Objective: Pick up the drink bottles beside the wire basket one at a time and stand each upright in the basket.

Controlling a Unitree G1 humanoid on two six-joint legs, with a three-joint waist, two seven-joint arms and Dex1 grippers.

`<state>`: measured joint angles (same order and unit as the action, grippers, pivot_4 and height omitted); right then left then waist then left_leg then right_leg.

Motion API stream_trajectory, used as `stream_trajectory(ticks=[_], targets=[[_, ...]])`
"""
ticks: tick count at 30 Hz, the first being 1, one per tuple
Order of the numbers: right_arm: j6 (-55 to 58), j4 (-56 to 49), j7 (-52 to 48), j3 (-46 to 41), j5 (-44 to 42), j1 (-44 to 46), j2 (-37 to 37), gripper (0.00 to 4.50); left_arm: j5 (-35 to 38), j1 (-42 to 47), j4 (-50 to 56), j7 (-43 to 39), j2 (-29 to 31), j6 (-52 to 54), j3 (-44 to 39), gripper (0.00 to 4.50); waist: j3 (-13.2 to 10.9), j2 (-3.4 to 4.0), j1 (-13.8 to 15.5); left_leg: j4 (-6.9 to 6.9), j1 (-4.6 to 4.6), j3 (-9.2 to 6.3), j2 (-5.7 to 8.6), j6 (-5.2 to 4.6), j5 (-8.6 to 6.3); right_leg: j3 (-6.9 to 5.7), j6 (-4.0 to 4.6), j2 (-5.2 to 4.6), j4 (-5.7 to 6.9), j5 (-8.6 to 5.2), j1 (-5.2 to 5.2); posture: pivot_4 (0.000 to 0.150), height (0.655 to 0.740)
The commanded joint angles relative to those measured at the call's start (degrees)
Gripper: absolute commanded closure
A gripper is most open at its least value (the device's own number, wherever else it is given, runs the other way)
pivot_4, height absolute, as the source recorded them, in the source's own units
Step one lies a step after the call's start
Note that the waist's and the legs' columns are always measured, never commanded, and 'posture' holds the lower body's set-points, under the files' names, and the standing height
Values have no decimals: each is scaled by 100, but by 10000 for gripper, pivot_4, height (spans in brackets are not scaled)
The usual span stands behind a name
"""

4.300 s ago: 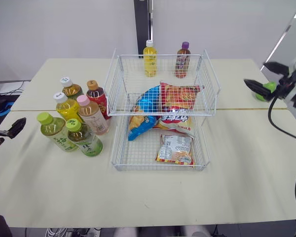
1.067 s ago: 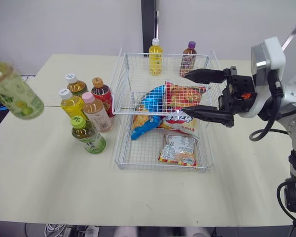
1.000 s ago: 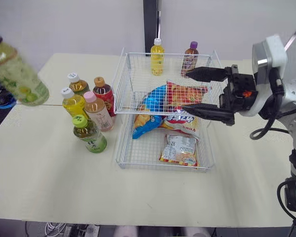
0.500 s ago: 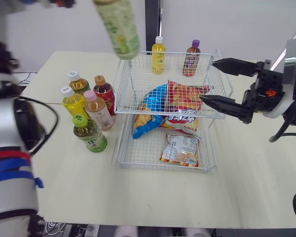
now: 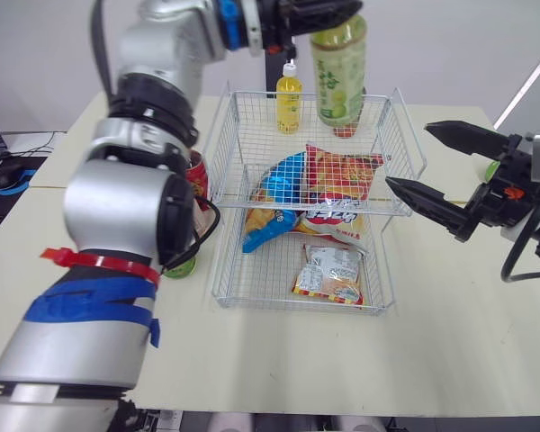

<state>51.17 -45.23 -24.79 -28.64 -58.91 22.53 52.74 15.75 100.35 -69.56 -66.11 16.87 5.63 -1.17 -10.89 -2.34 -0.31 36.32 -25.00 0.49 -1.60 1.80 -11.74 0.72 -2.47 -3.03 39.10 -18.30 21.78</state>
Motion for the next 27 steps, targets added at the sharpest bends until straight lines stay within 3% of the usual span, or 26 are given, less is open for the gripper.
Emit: stream_trajectory(ticks=[1, 11, 19, 27], targets=[[-21, -327, 394, -373, -266, -204, 77, 0, -130, 427, -71, 366, -301, -398, -192, 31310, 0, 0, 7, 0, 0, 0, 1, 0, 0, -1, 0, 0, 0, 0, -1, 1500, 7400], [-81, -677, 1139, -610, -784, -682, 291, 0, -665, 324, -471, 1081, -917, -736, -190, 31310, -1, 3, 3, 0, 0, 1, 2, 0, 0, 0, 0, 1, 1, 0, -1, 1500, 7400], [-260, -724, 1557, -541, -939, -751, 431, 0, -975, 304, -562, 1318, -1050, -739, -233, 31310, 0, 4, 8, 2, 2, 0, 2, 0, 0, -1, 0, 1, 3, 0, -4, 1500, 7400], [-426, -552, 1557, -394, -854, -680, 553, 0, -1036, 337, -552, 1295, -948, -686, -361, 5286, 0, 4, 7, 7, 2, 0, 2, 0, 0, -1, -1, 1, 7, 0, -6, 1500, 7400]])
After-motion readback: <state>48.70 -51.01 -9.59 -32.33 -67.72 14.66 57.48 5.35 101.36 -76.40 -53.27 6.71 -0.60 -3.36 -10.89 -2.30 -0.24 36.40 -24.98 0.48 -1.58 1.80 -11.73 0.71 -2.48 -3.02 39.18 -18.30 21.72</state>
